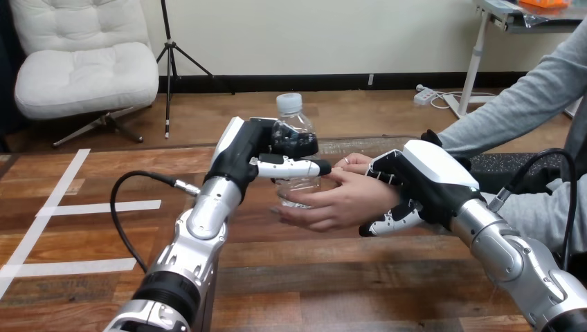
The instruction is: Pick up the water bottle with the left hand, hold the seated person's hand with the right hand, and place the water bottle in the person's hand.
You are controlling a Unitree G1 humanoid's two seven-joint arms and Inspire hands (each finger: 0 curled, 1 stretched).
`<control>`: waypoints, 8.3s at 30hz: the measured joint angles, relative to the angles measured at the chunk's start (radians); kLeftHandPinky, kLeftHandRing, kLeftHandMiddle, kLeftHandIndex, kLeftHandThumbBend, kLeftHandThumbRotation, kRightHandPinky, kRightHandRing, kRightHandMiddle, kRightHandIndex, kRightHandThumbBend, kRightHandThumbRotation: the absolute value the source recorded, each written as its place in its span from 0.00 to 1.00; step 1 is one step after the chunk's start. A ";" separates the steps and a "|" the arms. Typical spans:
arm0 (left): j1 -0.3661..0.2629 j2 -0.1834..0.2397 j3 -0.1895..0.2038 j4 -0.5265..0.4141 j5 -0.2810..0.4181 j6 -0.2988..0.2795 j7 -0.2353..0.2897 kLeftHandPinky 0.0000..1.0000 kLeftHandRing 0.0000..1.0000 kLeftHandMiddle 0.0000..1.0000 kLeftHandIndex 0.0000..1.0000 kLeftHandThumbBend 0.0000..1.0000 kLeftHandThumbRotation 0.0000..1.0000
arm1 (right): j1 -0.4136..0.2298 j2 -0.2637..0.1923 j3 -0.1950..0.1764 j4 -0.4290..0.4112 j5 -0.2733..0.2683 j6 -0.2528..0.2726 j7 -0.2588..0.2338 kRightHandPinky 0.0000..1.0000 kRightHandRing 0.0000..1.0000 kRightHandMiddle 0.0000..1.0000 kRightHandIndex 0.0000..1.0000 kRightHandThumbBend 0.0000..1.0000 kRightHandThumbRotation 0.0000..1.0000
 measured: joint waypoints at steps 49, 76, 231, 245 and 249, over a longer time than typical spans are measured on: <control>0.002 -0.027 -0.042 -0.103 0.013 0.018 -0.060 0.08 0.14 0.21 0.36 0.83 0.00 | 0.000 -0.001 -0.001 -0.001 0.001 0.001 -0.003 0.35 0.39 0.45 0.45 0.77 0.00; 0.021 -0.031 -0.068 -0.186 0.012 0.055 -0.098 0.03 0.08 0.14 0.36 0.84 0.00 | 0.000 -0.002 -0.001 -0.001 0.004 0.001 -0.012 0.35 0.38 0.44 0.45 0.77 0.00; 0.392 0.146 0.154 -0.656 -0.189 0.208 -0.195 0.96 1.00 1.00 1.00 1.00 0.78 | 0.000 -0.025 -0.003 0.014 0.028 -0.035 0.002 0.39 0.44 0.49 0.48 0.84 0.00; 0.397 0.149 0.179 -0.651 -0.190 0.145 -0.180 0.93 0.99 0.99 1.00 1.00 0.79 | 0.000 -0.055 -0.002 0.014 0.017 -0.053 0.010 0.50 0.57 0.60 0.60 0.93 0.03; 0.397 0.150 0.182 -0.644 -0.190 0.132 -0.179 0.93 0.98 0.99 1.00 1.00 0.79 | 0.000 -0.060 0.000 0.014 0.001 -0.053 0.010 0.52 0.60 0.63 0.63 0.94 0.07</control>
